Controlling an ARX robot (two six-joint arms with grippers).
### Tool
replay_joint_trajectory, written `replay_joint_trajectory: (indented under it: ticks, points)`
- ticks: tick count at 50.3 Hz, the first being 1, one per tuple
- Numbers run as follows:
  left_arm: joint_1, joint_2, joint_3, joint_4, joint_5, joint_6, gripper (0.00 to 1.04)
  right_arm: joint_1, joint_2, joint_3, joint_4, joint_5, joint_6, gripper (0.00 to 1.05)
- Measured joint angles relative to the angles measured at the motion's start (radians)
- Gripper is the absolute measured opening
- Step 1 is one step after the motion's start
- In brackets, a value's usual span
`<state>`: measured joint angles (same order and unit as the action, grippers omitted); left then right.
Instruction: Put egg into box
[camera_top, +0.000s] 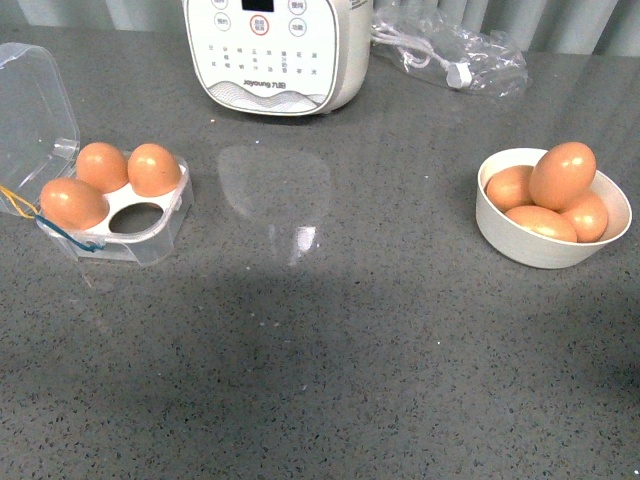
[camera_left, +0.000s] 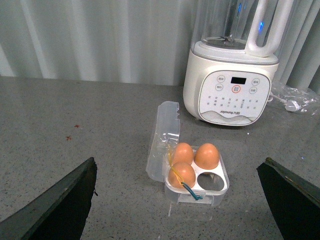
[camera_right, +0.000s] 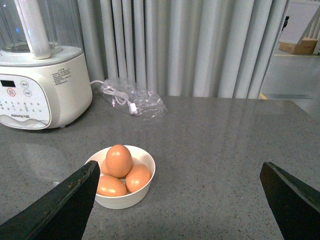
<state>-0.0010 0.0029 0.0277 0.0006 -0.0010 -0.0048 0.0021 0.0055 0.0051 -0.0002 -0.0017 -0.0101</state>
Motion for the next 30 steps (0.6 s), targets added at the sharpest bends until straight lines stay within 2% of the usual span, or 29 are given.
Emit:
replay_joint_trajectory:
  ticks: [30]
  points:
    - [0.0,0.0,0.0,0.0,0.0,0.0,0.98,0.0,0.0,0.0,0.0,0.0,0.0,0.97]
